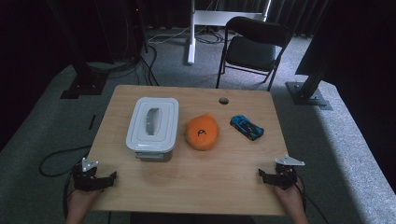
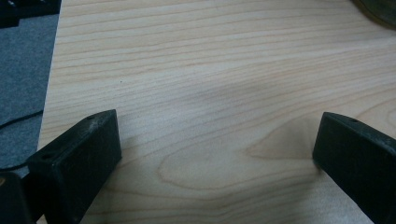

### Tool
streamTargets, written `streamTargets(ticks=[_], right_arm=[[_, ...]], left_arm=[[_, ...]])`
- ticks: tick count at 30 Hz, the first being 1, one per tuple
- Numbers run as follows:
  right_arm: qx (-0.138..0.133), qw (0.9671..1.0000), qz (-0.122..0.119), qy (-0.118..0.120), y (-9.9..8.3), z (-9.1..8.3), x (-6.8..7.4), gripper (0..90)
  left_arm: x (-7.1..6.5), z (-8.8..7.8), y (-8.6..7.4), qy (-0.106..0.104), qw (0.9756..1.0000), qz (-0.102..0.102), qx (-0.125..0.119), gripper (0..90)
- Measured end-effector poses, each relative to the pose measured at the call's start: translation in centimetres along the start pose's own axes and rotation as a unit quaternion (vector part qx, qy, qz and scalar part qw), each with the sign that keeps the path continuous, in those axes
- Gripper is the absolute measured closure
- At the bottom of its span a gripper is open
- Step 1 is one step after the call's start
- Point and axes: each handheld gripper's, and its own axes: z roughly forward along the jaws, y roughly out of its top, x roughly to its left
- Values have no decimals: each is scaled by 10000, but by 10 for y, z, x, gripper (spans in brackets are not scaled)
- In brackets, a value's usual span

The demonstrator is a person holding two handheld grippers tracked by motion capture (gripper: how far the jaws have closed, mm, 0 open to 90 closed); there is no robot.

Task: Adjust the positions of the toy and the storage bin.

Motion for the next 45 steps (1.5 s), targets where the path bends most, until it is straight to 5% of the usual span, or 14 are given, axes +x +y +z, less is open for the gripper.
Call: streamTargets(ticks=[29, 40, 45], right_arm=[[22, 10000, 54, -42, -2, -3, -2, 118], [233, 9997, 26, 111, 6, -3, -5, 156], [69, 9996, 147, 244, 11, -5, -9, 179]], left_arm=[[0, 2, 2, -93, 9999, 94, 9, 12], [0, 2, 2, -93, 9999, 94, 11, 12], [0, 2, 2, -93, 9999, 97, 12, 11]])
